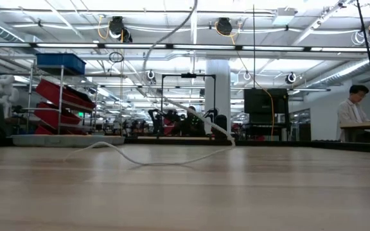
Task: Coil cords
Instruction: Uncoil the white wire from the spool
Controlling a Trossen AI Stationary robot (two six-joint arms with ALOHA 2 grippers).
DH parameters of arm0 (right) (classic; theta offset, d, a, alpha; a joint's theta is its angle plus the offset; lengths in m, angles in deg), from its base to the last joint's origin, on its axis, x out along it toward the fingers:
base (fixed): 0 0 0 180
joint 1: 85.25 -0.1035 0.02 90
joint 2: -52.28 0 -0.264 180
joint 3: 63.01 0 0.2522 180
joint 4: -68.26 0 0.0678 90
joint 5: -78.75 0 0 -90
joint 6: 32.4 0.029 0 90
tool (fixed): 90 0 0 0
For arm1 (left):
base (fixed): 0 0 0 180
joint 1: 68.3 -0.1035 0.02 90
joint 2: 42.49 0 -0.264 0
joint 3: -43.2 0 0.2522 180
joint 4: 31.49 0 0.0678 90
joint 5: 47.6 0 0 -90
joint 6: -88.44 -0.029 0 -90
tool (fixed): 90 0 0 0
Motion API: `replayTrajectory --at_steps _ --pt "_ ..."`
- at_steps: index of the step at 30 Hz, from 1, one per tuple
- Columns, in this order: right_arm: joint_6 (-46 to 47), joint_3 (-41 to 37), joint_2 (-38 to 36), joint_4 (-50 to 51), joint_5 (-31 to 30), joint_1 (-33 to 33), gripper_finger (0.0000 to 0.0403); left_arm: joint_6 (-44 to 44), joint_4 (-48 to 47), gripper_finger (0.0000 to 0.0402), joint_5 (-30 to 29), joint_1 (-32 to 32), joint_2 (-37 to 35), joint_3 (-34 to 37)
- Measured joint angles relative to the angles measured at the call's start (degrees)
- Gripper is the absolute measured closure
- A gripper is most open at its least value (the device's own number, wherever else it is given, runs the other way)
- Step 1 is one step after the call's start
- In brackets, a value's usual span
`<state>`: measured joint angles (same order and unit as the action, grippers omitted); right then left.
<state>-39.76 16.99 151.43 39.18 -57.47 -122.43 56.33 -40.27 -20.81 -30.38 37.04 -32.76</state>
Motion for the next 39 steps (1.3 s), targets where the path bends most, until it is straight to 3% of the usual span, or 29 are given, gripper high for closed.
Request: replayTrajectory --at_steps 8,15,22,28,39 --pt "3.63 0.0 4.63 -1.01 2.75 4.02 0.0403 -5.18 9.34 0.04 -5.94 -1.21 1.53 0.0" --pt "6.32 0.0 6.46 2.02 2.37 5.62 0.0403 -8.67 16.56 0.04 -6.63 0.97 1.53 0.0" --pt "9.09 0.0 6.5 10.86 -4.61 5.72 0.0403 -9.32 18.19 0.04 -6.27 4.5 1.31 -2.03" --pt "9.69 0.0 6.36 12.76 -8.48 4.44 0.0403 -9.29 18.05 0.04 -3.57 7.97 1.29 -3.71" --pt "12.5 0.0 1.18 24.18 -16.48 -0.26 0.0403 -12.6 16.52 0.04 -1.52 12.78 1.22 -4.76"
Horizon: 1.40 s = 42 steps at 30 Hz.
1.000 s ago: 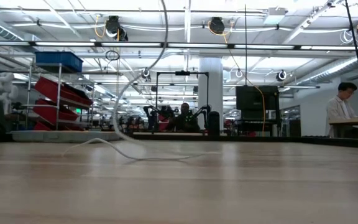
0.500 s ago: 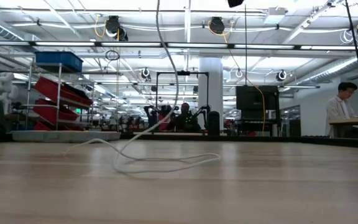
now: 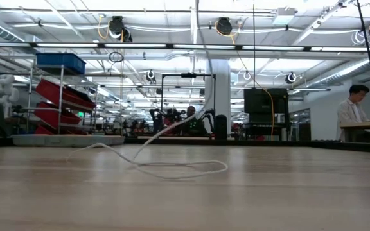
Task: Coil cords
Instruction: Uncoil the white wire from the spool
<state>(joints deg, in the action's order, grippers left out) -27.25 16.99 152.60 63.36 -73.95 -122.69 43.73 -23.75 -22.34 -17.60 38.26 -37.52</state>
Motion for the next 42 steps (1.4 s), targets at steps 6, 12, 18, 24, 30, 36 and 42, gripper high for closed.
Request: replayTrajectory --at_steps 6,12,18,24,30,36,42 --pt "-0.83 0.0 -4.23 1.88 -0.79 -3.12 0.0403 -1.96 0.04 0.04 -0.06 1.78 -0.02 0.0" --pt "-5.17 0.0 -9.14 0.95 -1.24 -6.26 0.0403 -2.75 -0.12 0.04 -0.24 3.67 -0.19 0.0" --pt "-13.53 0.0 -12.17 -7.15 -1.73 -9.21 0.0403 -4.14 -3.12 0.04 -5.85 4.21 -0.26 0.0" --pt "-20.53 0.0 -12.18 -17.82 2.74 -10.23 0.0403 -4.2 -4.67 0.04 -13.05 2.21 -0.26 0.0" --pt "-19.76 0.0 -12.14 -20.12 12.58 -7.14 0.0403 -4.22 -5.46 0.04 -18.36 -1.33 -0.26 -0.02" --pt "-16.81 0.0 -10.78 -21.08 19.99 -3.39 0.0403 -3.62 -6.39 0.04 -20.93 -5.69 -0.26 -0.02" --pt "-14.0 0.0 -6.93 -23.57 24.83 0.83 0.0403 -0.61 -5.88 0.04 -21.08 -9.5 -0.26 -0.02"
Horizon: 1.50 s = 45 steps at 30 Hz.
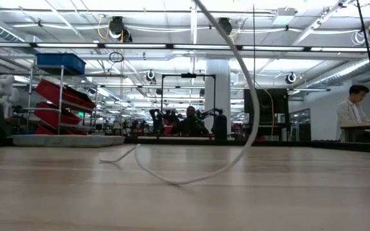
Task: Coil cords
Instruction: Uncoil the white wire from the spool
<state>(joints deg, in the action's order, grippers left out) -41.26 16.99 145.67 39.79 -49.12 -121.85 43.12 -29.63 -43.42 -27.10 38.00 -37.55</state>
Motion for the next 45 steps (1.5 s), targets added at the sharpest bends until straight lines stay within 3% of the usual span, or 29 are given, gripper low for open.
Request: replayTrajectory --at_steps 10,15,33,37,45 --pt "5.4 0.0 5.5 2.13 2.17 5.05 0.0403 2.76 4.49 0.04 0.28 -1.43 0.0 0.0" --pt "7.88 0.0 6.49 5.58 1.78 6.38 0.0403 -0.6 9.54 0.04 1.81 0.76 0.0 0.0" --pt "19.31 0.0 6.55 30.99 -10.57 6.43 0.0402 -4.14 12.67 0.04 2.44 9.85 0.0 -1.81" --pt "23.04 0.0 6.55 35.33 -11.87 5.21 0.0383 -4.62 13.83 0.04 -1.19 11.85 -1.0 -1.81" --pt "34.82 0.0 6.53 51.74 -10.87 1.38 0.0312 -0.43 14.04 0.04 -1.32 15.22 -2.64 -1.81"
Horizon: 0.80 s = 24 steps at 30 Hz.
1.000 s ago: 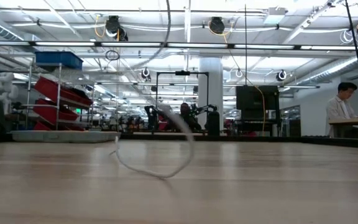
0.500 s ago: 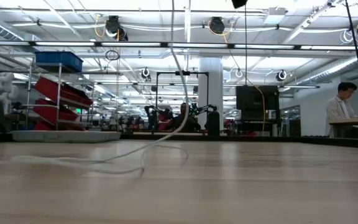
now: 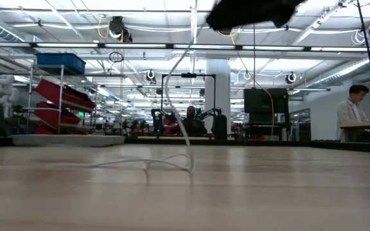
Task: Coil cords
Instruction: Uncoil the white wire from the spool
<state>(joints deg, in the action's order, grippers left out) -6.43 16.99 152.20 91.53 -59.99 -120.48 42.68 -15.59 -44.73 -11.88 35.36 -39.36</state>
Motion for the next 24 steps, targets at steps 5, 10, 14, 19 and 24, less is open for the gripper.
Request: replayTrajectory --at_steps 5,10,14,19,24 --pt "11.55 0.01 -1.42 12.31 1.27 -2.54 0.0279 0.44 -0.24 0.04 0.03 0.26 0.06 0.0" --pt "15.86 0.0 -2.71 17.38 -2.17 -5.9 0.0271 0.46 -0.18 0.04 0.05 0.23 0.06 0.0" --pt "4.69 0.0 -2.14 -1.58 -11.9 -7.58 0.0271 0.98 -0.23 0.04 0.66 -0.9 0.06 0.0" --pt "-23.98 0.02 1.27 -31.6 -9.88 -6.04 0.0269 4.28 -2.31 0.04 3.1 -2.59 0.06 0.0" --pt "-44.43 0.02 4.43 -52.46 -2.83 -2.93 0.0245 8.27 -6.44 0.04 6.93 -3.57 0.08 0.0"
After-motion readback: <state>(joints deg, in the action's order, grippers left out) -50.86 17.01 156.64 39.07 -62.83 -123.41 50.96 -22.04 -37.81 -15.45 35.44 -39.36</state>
